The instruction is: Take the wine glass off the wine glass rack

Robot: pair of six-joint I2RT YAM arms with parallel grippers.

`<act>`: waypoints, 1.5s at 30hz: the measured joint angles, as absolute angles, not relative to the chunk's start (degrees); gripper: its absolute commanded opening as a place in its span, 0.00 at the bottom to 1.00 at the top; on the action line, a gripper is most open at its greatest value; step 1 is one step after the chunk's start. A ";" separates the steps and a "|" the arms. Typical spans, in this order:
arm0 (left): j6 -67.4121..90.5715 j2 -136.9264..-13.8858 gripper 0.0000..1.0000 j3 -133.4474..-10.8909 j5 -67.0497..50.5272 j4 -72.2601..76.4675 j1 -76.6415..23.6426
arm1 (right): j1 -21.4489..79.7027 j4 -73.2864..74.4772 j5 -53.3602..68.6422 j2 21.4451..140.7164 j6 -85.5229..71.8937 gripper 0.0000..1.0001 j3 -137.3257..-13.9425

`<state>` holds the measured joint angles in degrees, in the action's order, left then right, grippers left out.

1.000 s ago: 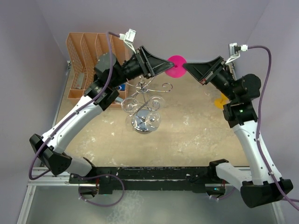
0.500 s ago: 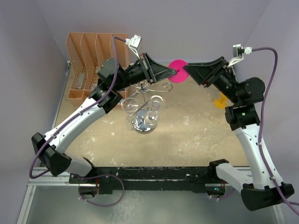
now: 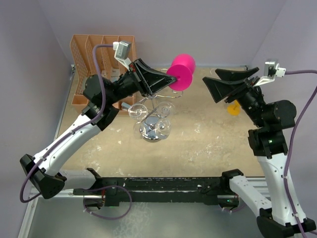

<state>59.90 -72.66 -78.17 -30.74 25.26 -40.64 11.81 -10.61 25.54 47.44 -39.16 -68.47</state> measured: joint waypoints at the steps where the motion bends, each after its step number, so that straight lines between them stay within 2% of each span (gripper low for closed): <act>1: 58.81 -72.47 0.00 -78.19 -30.94 25.87 -40.64 | 11.81 -10.70 25.17 47.22 -38.85 0.91 -68.31; 13: 32.42 -70.06 0.00 -83.26 -31.29 7.09 -40.64 | 11.81 -14.02 27.14 54.08 -37.74 0.91 -62.83; 18: 30.17 -69.25 0.00 -83.15 -31.42 7.33 -40.64 | 11.81 -17.67 31.46 55.94 -37.89 0.92 -61.39; 22: 31.00 -68.12 0.00 -80.03 -31.51 13.17 -40.64 | 11.81 -27.20 37.93 55.72 -40.14 0.92 -58.15; 28: 35.79 -66.70 0.00 -74.26 -31.09 24.91 -40.64 | 11.81 -39.22 44.58 55.86 -46.50 0.92 -54.30; 35: 46.70 -66.85 0.00 -71.33 -28.84 38.72 -40.64 | 11.81 -46.46 45.36 56.16 -56.47 0.91 -54.15; 42: 66.50 -71.13 0.00 -70.98 -23.46 55.02 -40.64 | 11.81 -55.94 44.25 57.98 -67.18 0.92 -54.22; 45: 75.00 -73.63 0.00 -70.39 -22.04 61.28 -40.64 | 11.81 -56.95 42.48 58.67 -69.14 0.89 -55.18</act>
<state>75.00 -73.63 -70.39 -22.04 61.28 -40.64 11.81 -56.95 42.48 58.67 -69.14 -55.18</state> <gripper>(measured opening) 0.004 0.921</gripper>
